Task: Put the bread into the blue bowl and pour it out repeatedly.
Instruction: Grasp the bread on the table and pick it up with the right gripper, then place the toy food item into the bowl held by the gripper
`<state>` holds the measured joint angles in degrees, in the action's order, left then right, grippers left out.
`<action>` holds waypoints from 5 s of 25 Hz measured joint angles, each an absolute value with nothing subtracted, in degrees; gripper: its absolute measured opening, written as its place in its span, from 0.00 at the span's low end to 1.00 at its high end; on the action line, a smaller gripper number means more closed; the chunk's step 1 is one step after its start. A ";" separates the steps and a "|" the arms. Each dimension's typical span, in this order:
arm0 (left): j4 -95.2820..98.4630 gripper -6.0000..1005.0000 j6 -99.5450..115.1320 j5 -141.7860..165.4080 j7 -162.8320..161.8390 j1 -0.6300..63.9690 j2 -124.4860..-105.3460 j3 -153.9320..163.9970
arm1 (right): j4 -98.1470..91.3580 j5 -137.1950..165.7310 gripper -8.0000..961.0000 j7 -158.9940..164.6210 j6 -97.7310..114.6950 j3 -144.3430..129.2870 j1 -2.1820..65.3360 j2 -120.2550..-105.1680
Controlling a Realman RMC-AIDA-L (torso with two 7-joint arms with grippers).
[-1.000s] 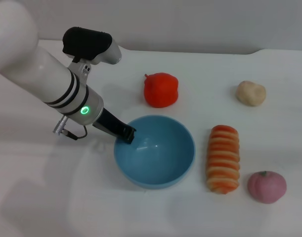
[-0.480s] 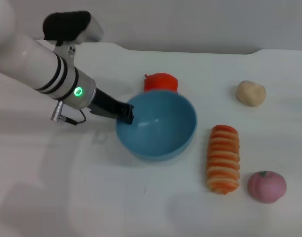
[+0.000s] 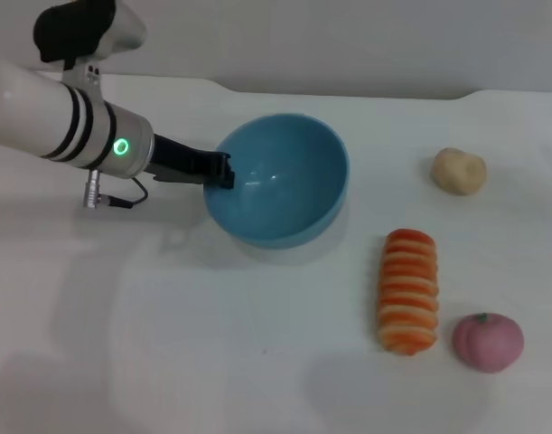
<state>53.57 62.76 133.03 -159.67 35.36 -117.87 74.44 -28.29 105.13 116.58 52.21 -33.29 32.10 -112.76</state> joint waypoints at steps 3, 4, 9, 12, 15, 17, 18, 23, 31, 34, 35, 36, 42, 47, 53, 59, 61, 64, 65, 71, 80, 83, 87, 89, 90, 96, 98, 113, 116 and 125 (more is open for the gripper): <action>53.61 0.00 62.31 132.78 -159.39 34.71 -117.80 73.37 | -35.69 115.79 0.59 124.82 58.65 -33.36 32.61 -112.67; 53.62 0.00 62.23 132.77 -159.32 34.57 -117.80 73.17 | -37.89 118.69 0.59 126.72 61.25 -33.44 33.05 -112.59; 53.65 0.00 62.06 132.78 -159.23 34.02 -117.78 72.38 | -41.36 138.56 0.59 134.29 77.98 -33.59 40.74 -110.53; 53.59 0.00 61.53 132.77 -159.21 33.94 -117.80 72.45 | -41.15 142.96 0.59 135.16 80.00 -34.51 43.24 -110.85; 53.56 0.00 61.16 132.61 -159.19 33.88 -117.86 72.41 | -41.14 144.88 0.59 135.32 80.73 -38.79 45.04 -112.58; 53.61 0.00 61.13 132.31 -159.18 33.81 -117.91 72.33 | -40.76 144.98 0.59 135.38 80.49 -41.52 45.82 -113.81; 53.62 0.00 61.07 132.23 -159.18 33.79 -117.91 72.35 | -40.33 145.02 0.59 135.40 80.31 -42.65 46.27 -114.36; 53.66 0.00 60.66 132.06 -159.16 33.74 -117.94 72.58 | -37.18 145.18 0.59 135.50 78.64 -46.79 48.09 -116.92; 53.61 0.00 60.38 131.99 -159.16 33.75 -117.95 72.32 | -34.45 147.67 0.59 141.19 76.04 -52.18 48.59 -117.52; 53.61 0.00 59.85 131.99 -159.16 33.75 -117.95 72.36 | -34.17 149.29 0.59 142.97 75.01 -52.68 48.55 -117.94; 53.54 0.00 59.75 131.99 -159.16 33.75 -117.93 72.35 | -34.17 149.29 0.59 142.97 75.01 -52.68 48.55 -117.94; 53.47 0.00 59.65 131.99 -159.16 33.77 -117.90 72.34 | -33.72 149.28 0.59 143.00 74.44 -52.77 48.55 -118.06; 53.60 0.00 59.06 132.01 -159.17 33.91 -117.79 72.27 | -25.70 148.95 0.59 142.91 67.69 -52.88 51.29 -118.78; 53.64 0.00 59.03 132.02 -159.16 34.11 -117.76 72.09 | -22.38 148.88 0.59 142.63 64.42 -53.44 52.36 -118.87; 53.70 0.00 59.03 132.02 -159.17 34.11 -117.68 71.63 | -22.34 148.89 0.59 142.63 63.88 -55.11 52.28 -118.92; 53.71 0.00 59.04 132.01 -159.17 34.12 -117.68 71.63 | -21.59 148.78 0.59 142.48 61.59 -56.56 52.20 -119.22; 53.71 0.00 59.06 132.01 -159.17 34.11 -117.70 71.63 | -21.53 148.51 0.55 141.73 61.11 -56.59 51.97 -119.22; 53.70 0.00 59.15 132.00 -159.17 33.97 -117.77 71.63 | -21.72 146.82 0.49 138.60 61.15 -56.66 51.28 -119.05; 53.69 0.00 59.22 131.99 -159.17 33.92 -117.80 71.62 | -21.97 145.83 0.44 137.35 61.48 -56.68 50.92 -118.96; 53.48 0.00 59.45 131.92 -159.17 33.70 -117.83 71.63 | -31.37 137.02 0.31 131.68 67.24 -56.59 44.76 -118.68; 52.53 0.00 60.06 132.08 -159.17 33.92 -117.86 72.23 | -53.56 124.40 0.25 124.68 75.38 -55.03 32.23 -118.53; 51.67 0.00 61.14 132.33 -159.17 34.25 -117.85 73.01 | -57.45 117.34 0.23 117.07 78.39 -52.85 30.94 -118.70; 51.51 0.00 62.14 132.33 -159.39 34.34 -117.85 77.36 | -58.25 106.13 0.20 104.76 79.75 -53.71 31.14 -118.65; 51.50 0.00 62.45 132.31 -159.61 34.45 -117.91 79.54 | -58.06 102.48 0.18 99.31 79.56 -55.67 31.65 -118.66; 51.50 0.00 62.62 132.21 -159.69 34.56 -118.03 80.59 | -57.83 101.16 0.18 97.28 79.37 -57.02 32.13 -118.69; 51.50 0.00 63.14 130.00 -160.52 35.71 -118.34 85.06 | -54.78 101.84 0.17 93.75 76.39 -65.82 35.95 -118.70; 51.69 0.00 62.99 128.57 -160.56 35.86 -118.22 86.01 | -54.26 103.81 0.16 93.64 74.52 -69.37 36.61 -118.72; 51.63 0.00 62.79 127.96 -160.54 36.57 -117.96 85.67 | -58.22 109.43 0.36 99.02 67.07 -78.02 34.89 -118.91; 51.56 0.00 62.05 128.23 -160.15 36.82 -117.86 85.82 | -60.39 109.06 0.39 99.05 66.91 -75.92 33.04 -119.12; 55.31 0.00 53.97 135.23 -160.30 37.37 -118.10 89.26 | -51.30 81.15 0.43 89.97 57.59 -60.65 25.06 -118.72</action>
<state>55.31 53.97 135.23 -160.30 37.37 -118.10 89.26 -51.30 81.15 89.97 57.59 -60.65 25.06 -118.72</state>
